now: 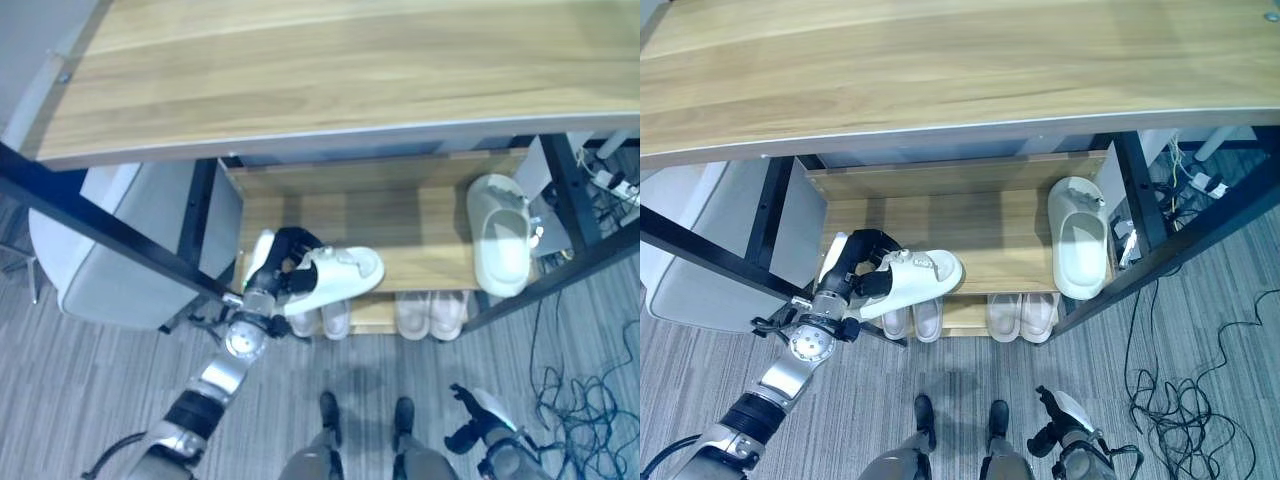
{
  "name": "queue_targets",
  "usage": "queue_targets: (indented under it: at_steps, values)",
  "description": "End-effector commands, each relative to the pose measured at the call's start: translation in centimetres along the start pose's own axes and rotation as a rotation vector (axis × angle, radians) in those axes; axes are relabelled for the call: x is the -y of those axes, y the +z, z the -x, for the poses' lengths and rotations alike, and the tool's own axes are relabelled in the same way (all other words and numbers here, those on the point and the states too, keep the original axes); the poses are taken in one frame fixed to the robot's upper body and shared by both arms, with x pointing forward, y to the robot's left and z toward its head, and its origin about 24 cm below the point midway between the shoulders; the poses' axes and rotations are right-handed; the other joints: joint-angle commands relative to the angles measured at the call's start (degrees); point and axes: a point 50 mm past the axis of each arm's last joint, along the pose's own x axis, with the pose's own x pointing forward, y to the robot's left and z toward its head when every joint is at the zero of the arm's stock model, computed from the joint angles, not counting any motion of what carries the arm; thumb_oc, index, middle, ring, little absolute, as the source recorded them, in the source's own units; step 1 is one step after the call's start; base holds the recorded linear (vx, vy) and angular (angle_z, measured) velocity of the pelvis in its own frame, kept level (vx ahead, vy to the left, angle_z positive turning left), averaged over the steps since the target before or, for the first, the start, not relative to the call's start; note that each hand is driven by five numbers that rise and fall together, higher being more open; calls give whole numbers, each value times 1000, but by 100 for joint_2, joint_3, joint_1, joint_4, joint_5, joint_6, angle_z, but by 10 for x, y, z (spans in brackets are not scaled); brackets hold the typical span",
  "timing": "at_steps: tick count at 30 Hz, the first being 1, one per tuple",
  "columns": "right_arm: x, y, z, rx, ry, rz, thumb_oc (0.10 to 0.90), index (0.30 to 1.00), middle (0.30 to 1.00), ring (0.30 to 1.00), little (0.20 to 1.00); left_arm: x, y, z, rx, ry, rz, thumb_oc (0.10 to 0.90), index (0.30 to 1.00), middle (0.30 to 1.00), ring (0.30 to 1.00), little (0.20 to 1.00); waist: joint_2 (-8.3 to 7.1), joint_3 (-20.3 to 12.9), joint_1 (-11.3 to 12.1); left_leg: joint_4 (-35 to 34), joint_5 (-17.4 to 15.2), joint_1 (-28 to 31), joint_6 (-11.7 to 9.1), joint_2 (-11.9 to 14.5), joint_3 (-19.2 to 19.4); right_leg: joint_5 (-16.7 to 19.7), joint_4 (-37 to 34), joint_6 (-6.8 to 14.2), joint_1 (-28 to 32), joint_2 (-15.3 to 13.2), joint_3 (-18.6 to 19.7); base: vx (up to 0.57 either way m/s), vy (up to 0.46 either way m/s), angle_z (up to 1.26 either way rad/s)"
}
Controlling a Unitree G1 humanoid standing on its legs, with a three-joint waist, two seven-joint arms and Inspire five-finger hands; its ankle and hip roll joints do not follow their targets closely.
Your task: Arrange the slippers neatly on the shoe rack.
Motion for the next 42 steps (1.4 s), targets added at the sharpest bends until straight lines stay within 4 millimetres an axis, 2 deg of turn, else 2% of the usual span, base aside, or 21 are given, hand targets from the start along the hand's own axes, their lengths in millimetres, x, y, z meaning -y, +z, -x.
queue_targets:
  at_steps: [1,7,9,14,23,30,40,41,42]
  values:
    - [10,5,3,51,-63,-11,800,900,900,900,900,-18,47,-25,213,124,86,400,300,300,300,300,-165,-234,17,-51,-275,187,-428,266,-41,-180,-8,512,-149,-498,-45,4,-1,-9]
    - [14,3,3,50,-96,-12,800,900,900,900,900,-3,63,-31,246,153,176,400,300,300,300,300,-103,-176,-73,-51,-284,238,-426,282,34,-200,-8,512,-142,-472,11,-2,-2,-9]
    - [20,1,4,51,-116,-3,800,900,900,900,900,-1,76,-38,280,166,194,400,300,300,300,300,-65,-149,-155,-51,-307,272,-418,290,112,-199,-8,525,-165,-454,80,8,23,-11]
    - [29,-6,6,44,-136,26,800,900,900,900,900,-11,98,-55,348,191,142,400,300,300,300,300,-43,-128,-330,-51,-340,317,-397,339,313,-147,-8,572,-262,-413,221,10,22,-24]
    - [33,-17,7,6,-134,50,800,900,900,900,900,-30,126,-84,395,258,61,400,300,300,300,300,-51,-101,-548,-51,-339,275,-398,388,583,-55,-8,626,-530,-382,408,6,-1,-26]
    - [36,-14,7,27,-140,41,800,900,900,900,900,-54,131,-96,386,313,-52,400,300,300,300,300,16,-58,-650,-51,-337,238,-393,395,690,-3,-8,657,-667,-378,502,7,7,-16]
    - [30,-17,7,13,-127,25,800,900,900,900,900,-74,133,-106,361,358,-158,400,300,300,300,300,0,-29,-687,-51,-311,144,-397,397,668,29,-8,644,-784,-369,522,1,-1,-2]
    - [28,-18,8,12,-123,23,800,900,900,900,900,-79,133,-106,364,371,-176,740,811,811,811,811,-9,-29,-673,-51,-306,129,-402,406,660,29,-8,637,-792,-370,507,0,0,0]
    - [27,-18,8,11,-120,22,800,900,900,900,900,-79,133,-106,365,373,-174,800,900,900,900,900,-15,-27,-668,-51,-304,128,-403,408,657,28,-8,634,-791,-368,502,0,0,0]
